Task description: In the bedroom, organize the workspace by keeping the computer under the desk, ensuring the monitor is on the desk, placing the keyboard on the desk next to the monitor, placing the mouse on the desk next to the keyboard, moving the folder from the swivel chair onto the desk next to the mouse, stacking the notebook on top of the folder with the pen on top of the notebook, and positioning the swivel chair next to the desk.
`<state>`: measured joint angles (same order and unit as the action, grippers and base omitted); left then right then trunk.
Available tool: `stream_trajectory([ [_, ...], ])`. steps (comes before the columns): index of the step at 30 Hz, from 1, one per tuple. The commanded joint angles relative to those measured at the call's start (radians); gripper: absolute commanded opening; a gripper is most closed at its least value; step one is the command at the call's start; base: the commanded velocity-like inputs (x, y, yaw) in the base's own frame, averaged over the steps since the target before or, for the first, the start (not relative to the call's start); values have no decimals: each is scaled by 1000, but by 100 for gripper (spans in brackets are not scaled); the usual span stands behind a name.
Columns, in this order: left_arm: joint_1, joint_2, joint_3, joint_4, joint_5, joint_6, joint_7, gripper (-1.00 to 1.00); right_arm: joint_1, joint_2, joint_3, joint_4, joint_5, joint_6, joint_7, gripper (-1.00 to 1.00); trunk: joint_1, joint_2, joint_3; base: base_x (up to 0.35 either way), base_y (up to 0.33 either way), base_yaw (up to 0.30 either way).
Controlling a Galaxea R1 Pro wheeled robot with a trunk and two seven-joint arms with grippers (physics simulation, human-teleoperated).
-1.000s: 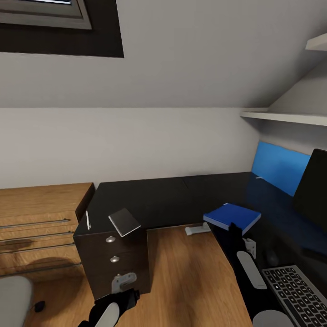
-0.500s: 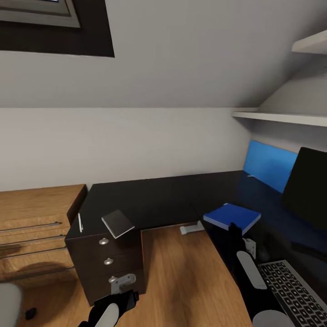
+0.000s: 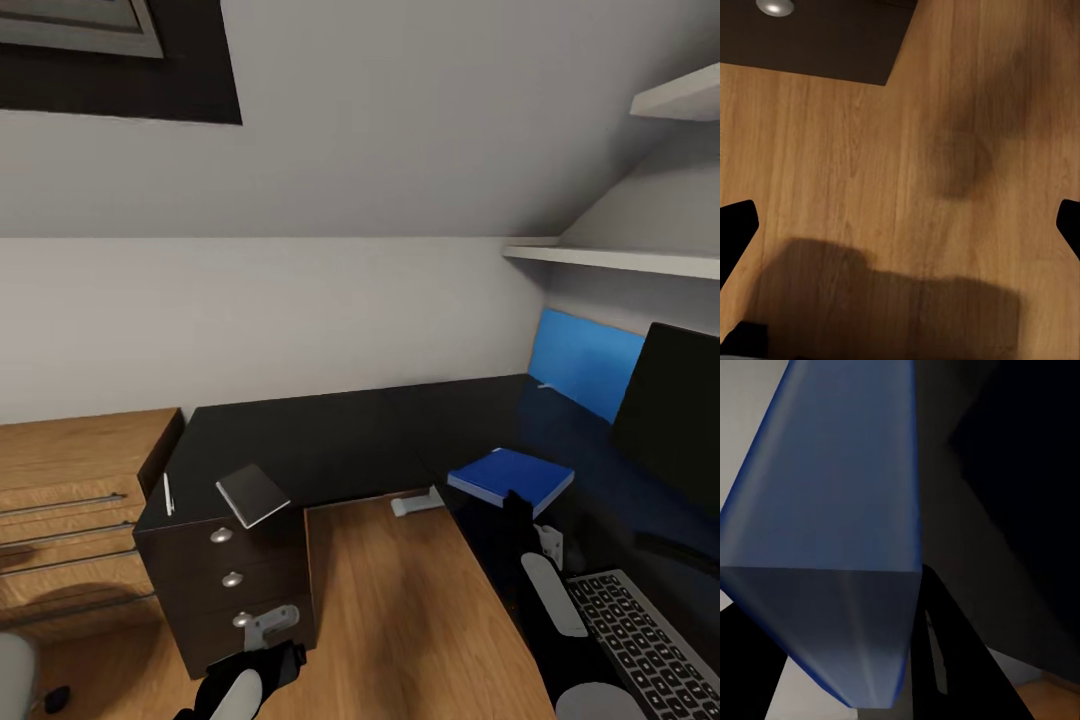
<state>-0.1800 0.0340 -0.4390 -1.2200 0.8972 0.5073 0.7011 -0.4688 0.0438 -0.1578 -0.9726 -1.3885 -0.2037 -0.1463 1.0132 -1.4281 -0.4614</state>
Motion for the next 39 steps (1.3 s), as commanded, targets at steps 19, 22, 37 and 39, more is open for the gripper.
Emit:
stream_trajectory([
  [19, -1, 0, -4, 15, 8, 0, 7, 100, -1, -5, -3, -1, 0, -3, -19, -100, 0, -1, -1, 40, 0, 0],
  [22, -1, 0, -4, 18, 8, 0, 8, 100, -1, -5, -3, -1, 0, -3, -21, -100, 0, -1, -1, 0, 0, 0],
  [37, -1, -5, -8, 32, 2, 0, 10, 100, -1, -5, -2, -1, 0, -4, -21, -100, 0, -1, -1, 45, 0, 0],
  [39, -1, -6, -8, 33, 2, 0, 10, 100, -1, -5, -2, -1, 0, -4, -21, -100, 4, -8, -4, 3, 0, 0],
])
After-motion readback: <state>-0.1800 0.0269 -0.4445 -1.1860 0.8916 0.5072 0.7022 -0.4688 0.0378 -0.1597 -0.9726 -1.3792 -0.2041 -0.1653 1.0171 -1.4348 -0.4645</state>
